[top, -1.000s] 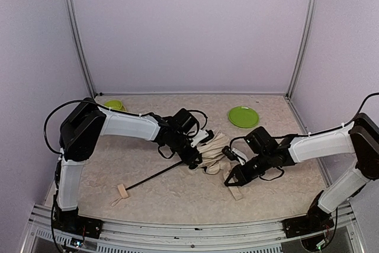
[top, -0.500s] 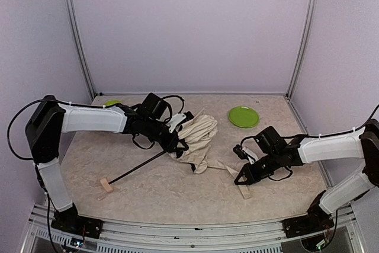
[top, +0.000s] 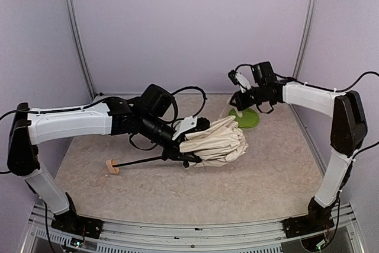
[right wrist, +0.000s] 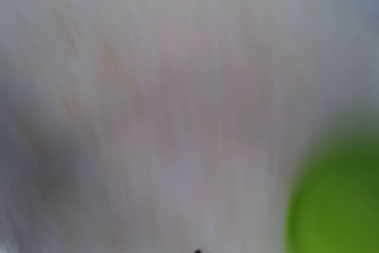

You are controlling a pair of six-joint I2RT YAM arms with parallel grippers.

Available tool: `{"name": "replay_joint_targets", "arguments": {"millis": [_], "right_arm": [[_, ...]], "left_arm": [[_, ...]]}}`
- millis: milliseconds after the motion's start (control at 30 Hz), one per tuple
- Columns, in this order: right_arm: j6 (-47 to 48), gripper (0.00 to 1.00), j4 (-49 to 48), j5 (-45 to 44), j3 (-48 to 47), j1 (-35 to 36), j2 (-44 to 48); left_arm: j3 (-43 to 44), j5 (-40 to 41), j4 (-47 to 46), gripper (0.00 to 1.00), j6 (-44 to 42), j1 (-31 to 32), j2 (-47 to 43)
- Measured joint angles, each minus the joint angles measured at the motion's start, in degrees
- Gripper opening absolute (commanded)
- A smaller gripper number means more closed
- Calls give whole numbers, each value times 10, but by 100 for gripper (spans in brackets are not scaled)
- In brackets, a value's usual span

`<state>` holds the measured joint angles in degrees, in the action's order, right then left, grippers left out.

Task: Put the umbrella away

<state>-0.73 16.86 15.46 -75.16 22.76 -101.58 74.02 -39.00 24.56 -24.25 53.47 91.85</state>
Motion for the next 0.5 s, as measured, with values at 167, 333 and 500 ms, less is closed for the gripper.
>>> {"name": "replay_joint_targets", "arguments": {"millis": [167, 333, 500], "right_arm": [[68, 0, 77, 26, -296, 44, -63], [85, 0, 130, 4, -311, 91, -25], [68, 0, 198, -37, -260, 147, 37]], "left_arm": [[27, 131, -14, 0, -32, 13, 96], [66, 239, -26, 0, 15, -1, 175], [114, 304, -64, 0, 75, -45, 281]]}}
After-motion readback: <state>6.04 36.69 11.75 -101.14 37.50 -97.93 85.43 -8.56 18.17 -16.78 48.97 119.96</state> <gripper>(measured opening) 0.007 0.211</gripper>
